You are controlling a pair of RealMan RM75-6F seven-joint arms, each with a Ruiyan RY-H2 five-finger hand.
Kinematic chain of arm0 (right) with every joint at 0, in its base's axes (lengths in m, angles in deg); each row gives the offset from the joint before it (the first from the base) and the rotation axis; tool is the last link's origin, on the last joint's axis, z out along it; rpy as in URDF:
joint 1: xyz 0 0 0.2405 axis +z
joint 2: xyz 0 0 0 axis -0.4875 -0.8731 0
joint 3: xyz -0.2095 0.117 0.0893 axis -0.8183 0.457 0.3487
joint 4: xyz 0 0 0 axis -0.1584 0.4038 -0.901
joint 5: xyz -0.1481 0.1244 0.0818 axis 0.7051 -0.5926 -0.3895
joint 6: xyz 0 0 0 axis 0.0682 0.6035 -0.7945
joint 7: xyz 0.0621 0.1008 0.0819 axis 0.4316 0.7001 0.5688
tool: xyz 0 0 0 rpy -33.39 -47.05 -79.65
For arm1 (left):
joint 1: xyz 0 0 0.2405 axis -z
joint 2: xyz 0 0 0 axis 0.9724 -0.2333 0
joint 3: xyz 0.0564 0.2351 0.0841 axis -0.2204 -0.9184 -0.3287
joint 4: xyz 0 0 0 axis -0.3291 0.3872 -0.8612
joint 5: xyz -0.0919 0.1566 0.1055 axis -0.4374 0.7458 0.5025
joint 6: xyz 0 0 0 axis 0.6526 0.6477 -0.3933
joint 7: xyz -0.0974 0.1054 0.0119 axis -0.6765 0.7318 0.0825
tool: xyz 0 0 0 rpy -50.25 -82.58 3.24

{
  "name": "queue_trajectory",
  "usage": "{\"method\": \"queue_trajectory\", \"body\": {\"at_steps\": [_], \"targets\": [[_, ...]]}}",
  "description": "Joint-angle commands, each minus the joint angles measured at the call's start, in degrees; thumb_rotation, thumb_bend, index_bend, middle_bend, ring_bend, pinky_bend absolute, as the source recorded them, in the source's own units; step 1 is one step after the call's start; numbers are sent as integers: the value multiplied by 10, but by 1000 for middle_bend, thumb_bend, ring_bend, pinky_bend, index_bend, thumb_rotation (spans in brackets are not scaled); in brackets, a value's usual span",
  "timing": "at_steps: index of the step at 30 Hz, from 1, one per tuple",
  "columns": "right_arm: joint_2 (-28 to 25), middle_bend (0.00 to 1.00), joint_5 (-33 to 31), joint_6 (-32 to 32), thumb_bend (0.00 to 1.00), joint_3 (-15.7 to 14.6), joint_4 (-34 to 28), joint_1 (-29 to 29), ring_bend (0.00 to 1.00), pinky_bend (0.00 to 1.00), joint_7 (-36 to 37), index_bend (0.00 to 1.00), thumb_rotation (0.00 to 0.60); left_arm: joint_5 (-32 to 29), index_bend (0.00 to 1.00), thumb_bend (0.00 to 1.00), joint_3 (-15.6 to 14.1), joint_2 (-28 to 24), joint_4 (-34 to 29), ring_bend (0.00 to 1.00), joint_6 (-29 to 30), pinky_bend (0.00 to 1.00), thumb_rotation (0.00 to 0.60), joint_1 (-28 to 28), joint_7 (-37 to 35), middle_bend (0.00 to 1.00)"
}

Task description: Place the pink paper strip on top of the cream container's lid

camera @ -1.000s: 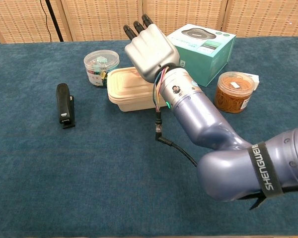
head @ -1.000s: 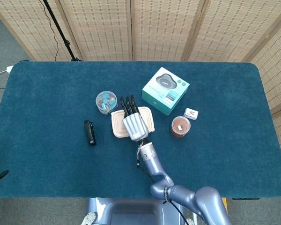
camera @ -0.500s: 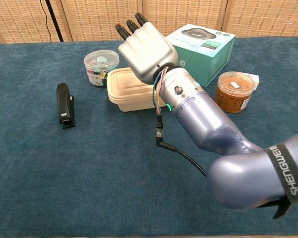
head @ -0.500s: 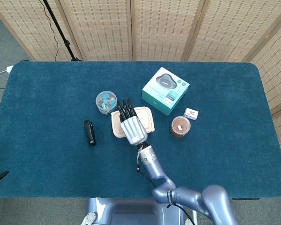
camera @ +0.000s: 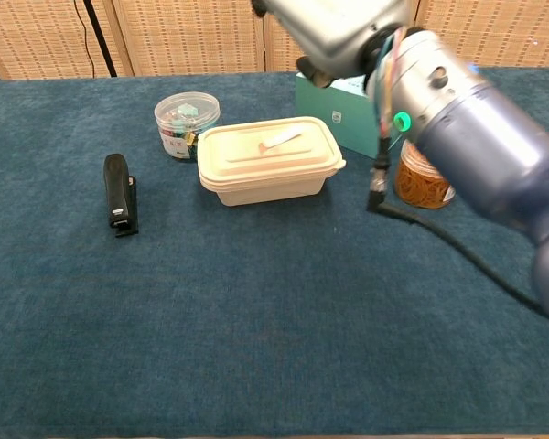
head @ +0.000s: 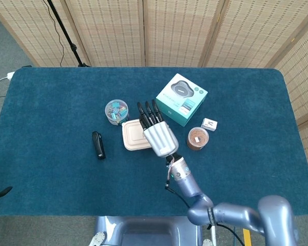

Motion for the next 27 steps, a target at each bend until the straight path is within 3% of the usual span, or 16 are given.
{"method": "queue_trajectory", "body": {"at_steps": [1,4,6,14,19,27], "targets": [[-87,0,13,9,164,-13,-68,-41,0,0,45,173,600,8,0,0,-1,5,-5,0,-9,0,600,8,13,0],[-131,0,14,6,34,-21,-92,-61,0,0,95,125,600,16,0,0,0,9,-11,0,-9,0,600,13,28,0],[-161,0,20,2,3,-30,-102,-73,0,0,132,105,600,23,0,0,2,13,-10,0,-9,0,600,19,43,0],[-236,0,31,-4,0,-58,-106,-115,0,0,264,69,600,41,0,0,9,18,-8,0,-12,0,600,38,73,0],[-281,0,12,23,0,-98,-104,-191,0,0,391,69,600,69,0,0,14,13,-18,0,-23,0,600,62,123,0],[-332,0,-2,56,0,-155,-102,-292,0,0,509,61,600,67,0,0,36,-5,-69,0,-81,0,600,119,174,0]]}}
